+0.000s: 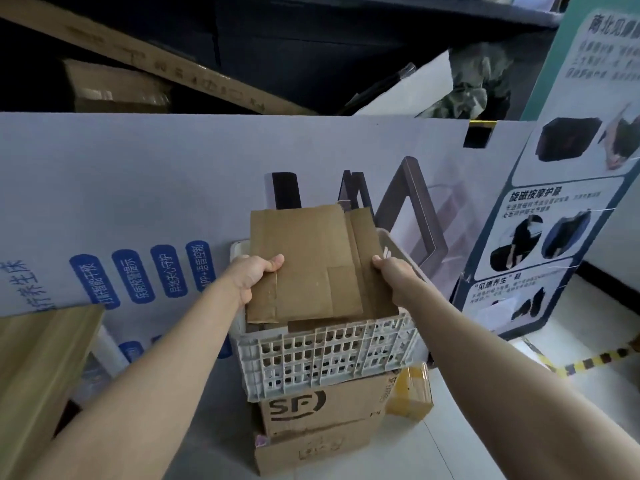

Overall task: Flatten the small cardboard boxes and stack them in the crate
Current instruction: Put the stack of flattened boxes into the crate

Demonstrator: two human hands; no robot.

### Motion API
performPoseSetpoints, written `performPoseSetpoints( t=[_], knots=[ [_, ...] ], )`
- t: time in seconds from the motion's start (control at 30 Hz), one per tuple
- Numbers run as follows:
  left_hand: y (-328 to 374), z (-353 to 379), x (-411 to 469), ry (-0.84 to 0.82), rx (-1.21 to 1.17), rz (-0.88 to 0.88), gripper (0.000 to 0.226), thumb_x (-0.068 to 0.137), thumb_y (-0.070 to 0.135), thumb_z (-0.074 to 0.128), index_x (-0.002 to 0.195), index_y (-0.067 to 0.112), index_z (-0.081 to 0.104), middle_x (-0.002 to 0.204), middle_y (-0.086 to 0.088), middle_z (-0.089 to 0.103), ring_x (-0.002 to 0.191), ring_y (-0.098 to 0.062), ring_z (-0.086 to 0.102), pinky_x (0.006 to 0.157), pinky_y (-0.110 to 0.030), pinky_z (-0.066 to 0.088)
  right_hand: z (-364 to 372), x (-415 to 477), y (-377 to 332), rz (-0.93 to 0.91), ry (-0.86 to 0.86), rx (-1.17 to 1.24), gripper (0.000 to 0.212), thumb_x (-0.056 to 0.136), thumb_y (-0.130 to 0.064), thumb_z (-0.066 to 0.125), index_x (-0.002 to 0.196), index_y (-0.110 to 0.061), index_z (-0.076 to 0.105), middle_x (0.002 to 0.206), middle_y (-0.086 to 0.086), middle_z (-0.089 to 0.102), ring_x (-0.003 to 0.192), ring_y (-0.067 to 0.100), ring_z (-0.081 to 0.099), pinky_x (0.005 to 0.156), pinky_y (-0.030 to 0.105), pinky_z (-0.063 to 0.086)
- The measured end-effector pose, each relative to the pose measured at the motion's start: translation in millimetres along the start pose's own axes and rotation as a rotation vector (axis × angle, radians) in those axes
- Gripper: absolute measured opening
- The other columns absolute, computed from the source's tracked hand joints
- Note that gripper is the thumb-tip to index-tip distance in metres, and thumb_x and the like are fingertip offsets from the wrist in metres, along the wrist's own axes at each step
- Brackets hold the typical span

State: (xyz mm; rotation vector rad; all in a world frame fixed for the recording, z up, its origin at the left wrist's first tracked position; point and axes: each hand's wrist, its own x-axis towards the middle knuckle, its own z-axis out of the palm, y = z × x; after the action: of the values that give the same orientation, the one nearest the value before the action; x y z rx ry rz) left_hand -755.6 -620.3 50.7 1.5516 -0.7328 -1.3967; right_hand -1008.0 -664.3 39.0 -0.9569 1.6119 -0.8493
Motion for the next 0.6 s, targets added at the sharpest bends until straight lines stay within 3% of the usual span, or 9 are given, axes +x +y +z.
performPoseSetpoints(
  t=[0.23, 0.43, 0.53, 0.6],
  knots=[
    [-2.0, 52.5, 54.1, 0.171, -0.069, -0.056, 0.055, 0.077, 0.022, 0.077, 0.124, 0.004, 0.054, 0.115, -0.015, 0.064, 0.102, -0.033, 0.061, 0.090, -0.049, 0.050, -15.8, 90.9, -15.2, 0.049, -0.147, -0.056, 0.032, 0.096, -0.038, 0.049, 0.112, -0.010, 0.051, 0.111, 0.010, 0.060, 0.105, 0.029, 0.056, 0.098, 0.042, 0.044],
    [-5.7, 83.4, 83.3, 0.286, -0.090, -0.071, 0.054, 0.074, 0.022, 0.080, 0.118, 0.004, 0.055, 0.106, -0.012, 0.065, 0.095, -0.029, 0.062, 0.082, -0.043, 0.051, -19.5, 145.0, -24.8, 0.068, -0.242, -0.161, 0.033, 0.098, -0.038, 0.048, 0.109, -0.006, 0.053, 0.097, 0.007, 0.060, 0.081, 0.021, 0.055, 0.069, 0.031, 0.043],
    [-15.8, 85.2, 94.5, 0.337, -0.096, -0.102, 0.060, 0.072, 0.023, 0.081, 0.120, 0.007, 0.051, 0.114, -0.012, 0.063, 0.103, -0.031, 0.060, 0.093, -0.051, 0.047, -5.4, 159.5, -18.3, 0.093, -0.288, -0.187, 0.039, 0.096, -0.037, 0.050, 0.116, -0.005, 0.054, 0.110, 0.012, 0.060, 0.096, 0.028, 0.058, 0.090, 0.039, 0.048],
    [-23.5, 83.6, 104.6, 0.378, -0.091, -0.129, 0.061, 0.073, 0.026, 0.081, 0.120, 0.008, 0.047, 0.120, -0.011, 0.059, 0.108, -0.031, 0.056, 0.097, -0.051, 0.044, 6.3, 167.2, -12.9, 0.110, -0.310, -0.188, 0.041, 0.096, -0.038, 0.051, 0.119, -0.004, 0.054, 0.111, 0.013, 0.059, 0.102, 0.030, 0.057, 0.095, 0.042, 0.046]
  ],
)
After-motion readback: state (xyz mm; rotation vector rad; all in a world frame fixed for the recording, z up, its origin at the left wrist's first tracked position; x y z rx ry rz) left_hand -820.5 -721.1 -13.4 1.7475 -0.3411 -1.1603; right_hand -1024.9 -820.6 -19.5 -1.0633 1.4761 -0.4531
